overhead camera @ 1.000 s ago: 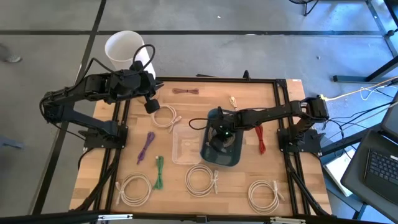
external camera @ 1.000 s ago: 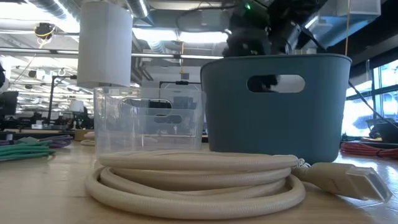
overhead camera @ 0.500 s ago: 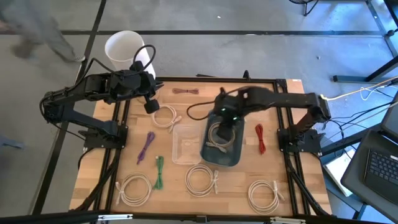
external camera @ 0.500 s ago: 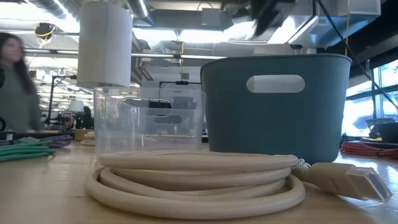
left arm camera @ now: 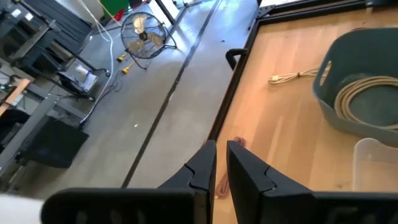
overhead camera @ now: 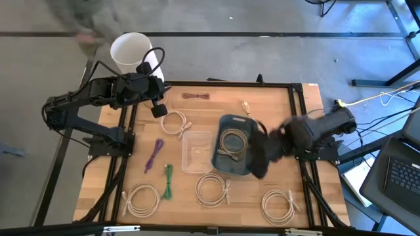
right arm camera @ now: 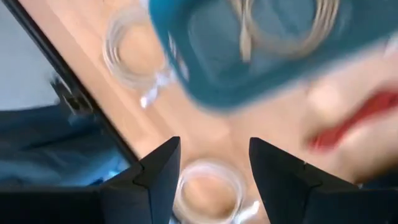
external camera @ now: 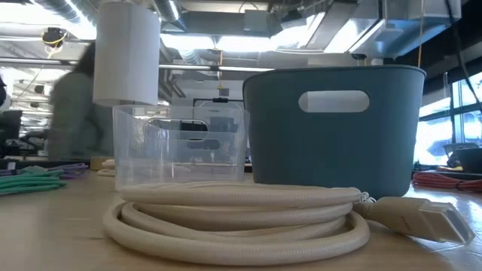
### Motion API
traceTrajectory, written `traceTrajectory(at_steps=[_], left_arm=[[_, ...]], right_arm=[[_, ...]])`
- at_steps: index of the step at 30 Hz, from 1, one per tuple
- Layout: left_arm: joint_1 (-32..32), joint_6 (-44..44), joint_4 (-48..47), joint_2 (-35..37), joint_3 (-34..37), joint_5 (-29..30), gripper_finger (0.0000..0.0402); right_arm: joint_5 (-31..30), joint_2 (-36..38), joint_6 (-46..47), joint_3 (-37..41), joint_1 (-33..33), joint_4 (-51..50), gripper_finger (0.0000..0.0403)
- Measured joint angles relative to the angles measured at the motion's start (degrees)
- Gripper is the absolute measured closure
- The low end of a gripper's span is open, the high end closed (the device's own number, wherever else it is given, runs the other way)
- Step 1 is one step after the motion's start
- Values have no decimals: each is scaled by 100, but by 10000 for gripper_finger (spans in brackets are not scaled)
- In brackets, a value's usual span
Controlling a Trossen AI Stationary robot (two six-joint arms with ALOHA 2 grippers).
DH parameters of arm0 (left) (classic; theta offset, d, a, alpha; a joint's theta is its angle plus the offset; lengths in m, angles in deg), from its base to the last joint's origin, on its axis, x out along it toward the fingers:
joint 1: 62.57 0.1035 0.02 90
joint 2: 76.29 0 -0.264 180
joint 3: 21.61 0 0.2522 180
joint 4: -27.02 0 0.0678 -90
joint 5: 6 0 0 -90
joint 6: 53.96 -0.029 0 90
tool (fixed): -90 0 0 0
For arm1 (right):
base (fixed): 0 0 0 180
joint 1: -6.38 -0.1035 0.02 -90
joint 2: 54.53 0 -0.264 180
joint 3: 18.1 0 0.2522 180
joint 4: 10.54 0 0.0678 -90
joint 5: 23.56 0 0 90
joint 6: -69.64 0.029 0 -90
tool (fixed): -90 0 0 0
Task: Pick & Place USB Port
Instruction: Put the light brown HDMI cable into the blue bin
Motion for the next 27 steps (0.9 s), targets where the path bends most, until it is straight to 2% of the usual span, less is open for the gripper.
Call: traceTrajectory(at_steps=[7, 12, 17, 21, 24, 27], left_arm=[[341, -14, 0, 0, 0, -303, 370], [534, 61, 0, 0, -1, -685, 370], [615, 65, 2, 0, 0, -837, 370], [647, 60, 45, -2, -1, -841, 370], [647, 56, 61, -2, -1, -844, 371], [647, 52, 61, -2, 0, -847, 370]], right_arm=[[129, -26, 3024, 1261, -1355, 182, 209], [-15, -26, 4743, 2425, -1890, 1408, 209], [21, -29, 5898, 3653, -2038, 3370, 209], [490, -31, 6211, 4431, -1947, 4851, 209], [516, -102, 6303, 4777, -1832, 5393, 209], [520, -210, 6310, 4869, -1778, 5455, 209]])
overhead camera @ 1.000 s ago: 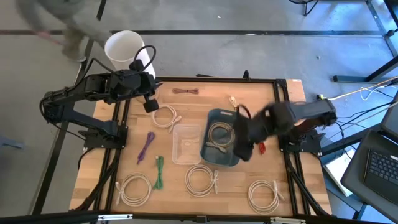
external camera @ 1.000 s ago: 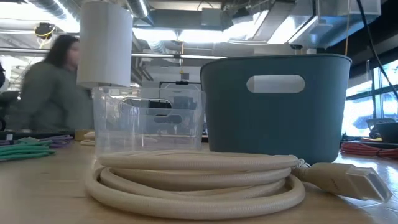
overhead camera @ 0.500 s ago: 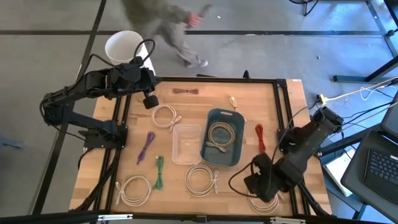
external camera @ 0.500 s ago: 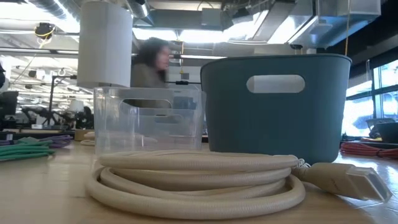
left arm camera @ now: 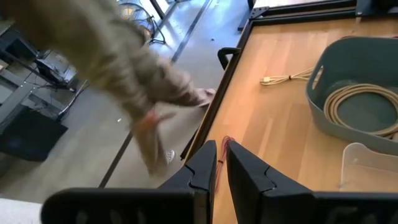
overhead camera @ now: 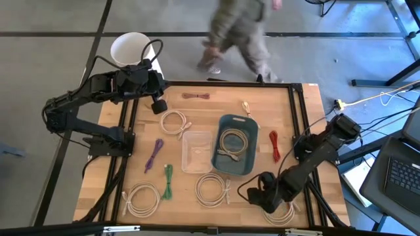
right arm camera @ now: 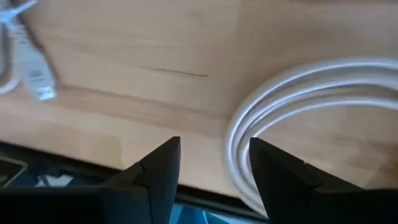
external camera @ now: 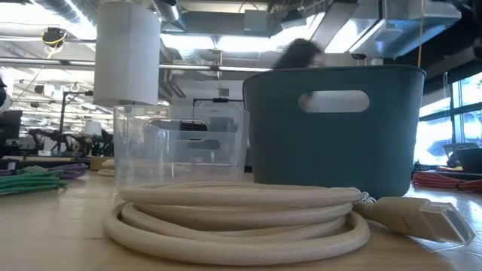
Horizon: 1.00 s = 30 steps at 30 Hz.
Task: Pick & Place USB Port
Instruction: Put the light brown HDMI cable into the blue bin
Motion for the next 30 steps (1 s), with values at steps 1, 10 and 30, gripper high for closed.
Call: traceTrajectory(at_steps=[1, 10, 30], left_arm=[[0, -4, -1, 1, -2, 1, 370], [3, -155, -2, 0, -1, 17, 370], [295, -202, -16, 0, -1, -5, 370]], right_arm=[[8, -39, 0, 35, 1, -6, 209], [426, -499, -27, 57, -30, 204, 209], [394, -683, -161, 28, 28, 429, 374]])
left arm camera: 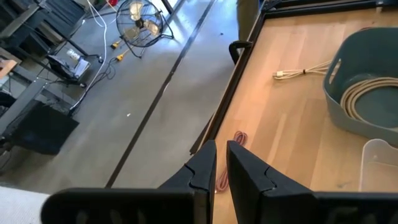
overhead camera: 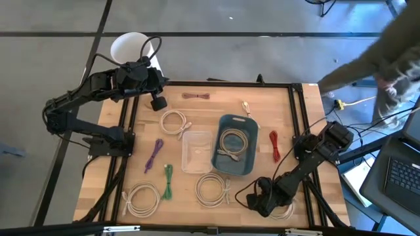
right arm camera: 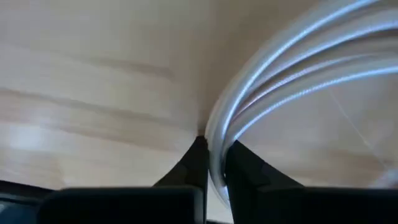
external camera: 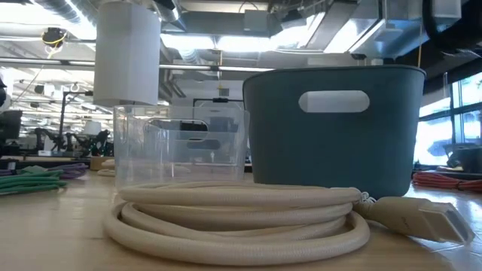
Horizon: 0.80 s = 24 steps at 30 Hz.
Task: Pick & Place USB Port
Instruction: Put the light brown HDMI cable into the blue bin
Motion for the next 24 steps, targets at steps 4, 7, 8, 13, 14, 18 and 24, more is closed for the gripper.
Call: traceTrajectory(at_steps=[4, 7, 8, 13, 14, 18, 24], left_arm=[[0, 1, -1, 0, -1, -6, 370], [0, 35, 1, 0, 0, -40, 371], [0, 40, 1, 0, 0, -41, 371], [0, 43, 104, 0, 1, -65, 371], [0, 43, 114, 0, 1, -84, 372], [0, 106, 124, 0, 0, -222, 373], [-3, 215, 121, -11, 0, -340, 375]], right_arm=[[-622, 260, 74, -394, 76, -520, 374], [-1237, 411, -21, -988, 210, -1783, 374], [-1469, 436, -34, -1263, 278, -2361, 374], [-3052, 482, -600, -2858, 577, -5299, 374], [-3507, 487, -817, -3179, 633, -5718, 374], [-5452, 629, -2673, -4008, 982, -5735, 374], [-5362, 659, -5480, -4852, 2017, -5496, 374]])
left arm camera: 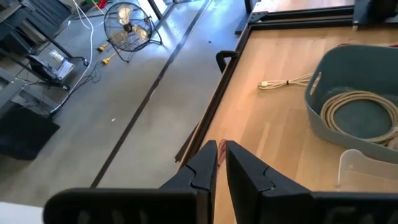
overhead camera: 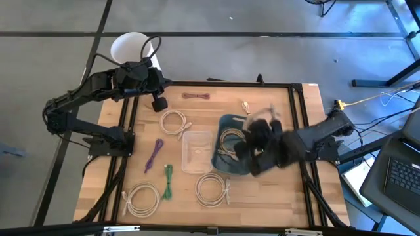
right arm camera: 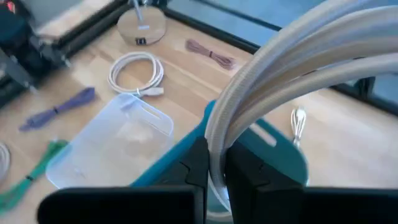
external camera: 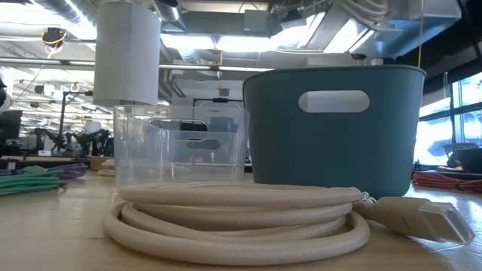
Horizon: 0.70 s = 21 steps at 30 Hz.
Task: Pick & Place USB Port
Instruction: Put the light brown HDMI cable into the blue bin
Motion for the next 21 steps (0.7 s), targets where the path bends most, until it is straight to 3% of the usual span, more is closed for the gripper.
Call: traceTrajectory(at_steps=[5, 10, 16, 21], left_arm=[[-1, -3, -8, 0, -1, -13, 375], [-1, -4, -12, 0, 1, -144, 375], [-1, 31, -39, 0, 0, -173, 377], [-1, 78, -41, 0, 1, -275, 379]], right_arm=[[1603, 4, -2116, -110, 1015, 623, 374], [3381, -2, -3374, 89, 1785, 1412, 374], [4063, -2, -3526, 558, 2184, 1571, 374], [4867, -2, -3397, 1395, 2230, 2299, 374]])
